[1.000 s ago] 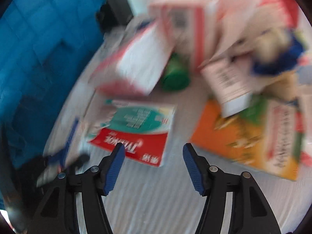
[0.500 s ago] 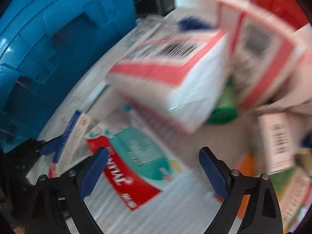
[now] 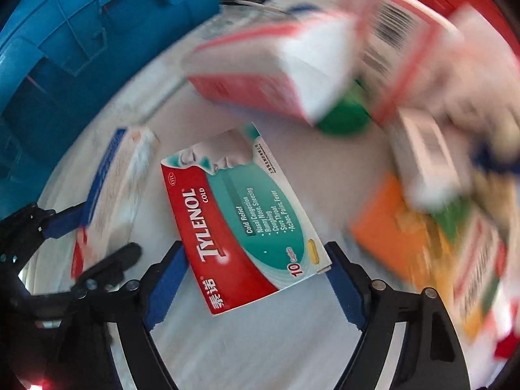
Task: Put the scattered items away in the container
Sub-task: 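Grasp the blue-white foot cream box with the left tool while the right tool grasps the Tylenol box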
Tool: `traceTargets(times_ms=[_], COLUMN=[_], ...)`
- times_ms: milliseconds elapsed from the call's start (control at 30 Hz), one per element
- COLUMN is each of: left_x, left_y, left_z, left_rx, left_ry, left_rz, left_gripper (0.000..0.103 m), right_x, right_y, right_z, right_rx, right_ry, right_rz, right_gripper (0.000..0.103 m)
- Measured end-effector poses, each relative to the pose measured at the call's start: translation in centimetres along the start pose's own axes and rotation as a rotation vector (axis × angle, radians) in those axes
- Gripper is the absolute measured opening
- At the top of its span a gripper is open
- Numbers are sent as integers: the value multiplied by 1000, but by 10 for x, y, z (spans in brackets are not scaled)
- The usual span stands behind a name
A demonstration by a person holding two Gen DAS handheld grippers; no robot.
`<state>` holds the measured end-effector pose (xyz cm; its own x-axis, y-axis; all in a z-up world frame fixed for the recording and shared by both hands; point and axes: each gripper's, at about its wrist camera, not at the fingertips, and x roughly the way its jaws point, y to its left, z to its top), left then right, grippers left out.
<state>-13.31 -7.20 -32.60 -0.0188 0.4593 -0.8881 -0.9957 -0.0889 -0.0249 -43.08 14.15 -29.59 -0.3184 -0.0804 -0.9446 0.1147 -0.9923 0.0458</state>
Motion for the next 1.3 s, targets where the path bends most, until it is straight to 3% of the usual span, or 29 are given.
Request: traceTargets(times_ms=[133,233,300,433,500,600,633,700,733,767,800,967,1133,1300], left_x=[-16,-20,-16,-13,-12,12,14,11,6,2,-2,-33,-77,-108], left_y=[-15,-23,-24,-17,-12,-9,-10,-17,-18,-19,-19,-26,-39,-40], left_z=[-27,-35,-28,-4,8,26,29,25,20,16,10,-14,-36,-15], left_rx=[14,26,22,-24,-53,-88,-71,-31,-22,-19,-17,6,35,52], left_ry=[27,34,45,27,18,61,45,31,25,22,21,-16,-73,-149], left_rz=[-81,-84,-66,-49,-49,-30,-5,45,37,19,9,-6,-35,-64], left_gripper=[52,55,61,61,77,79,74,51,47,40,39,39,39,39], right_x=[-15,-21,-22,-24,-21,-14,-12,-8,-5,-2,-2,-15,-57,-113], right_y=[-2,1,-1,-5,-4,0,2,8,10,11,11,12,21,18], right_z=[-51,-75,-79,-68,-64,-57,-55,-51,-50,-51,-52,-60,-68,-74], right_rx=[34,59,81,102,102,92,85,69,66,75,91,149,160,160], right_ry=[38,31,13,-32,-34,-34,-35,-44,-48,-41,-44,-68,-143,-232], right_rz=[-10,9,1,-20,-39,-59,-70,-94,-101,-101,-102,-94,-79,-73], right_gripper=[84,89,91,95,96,97,97,96,94,79,74,74,74,74])
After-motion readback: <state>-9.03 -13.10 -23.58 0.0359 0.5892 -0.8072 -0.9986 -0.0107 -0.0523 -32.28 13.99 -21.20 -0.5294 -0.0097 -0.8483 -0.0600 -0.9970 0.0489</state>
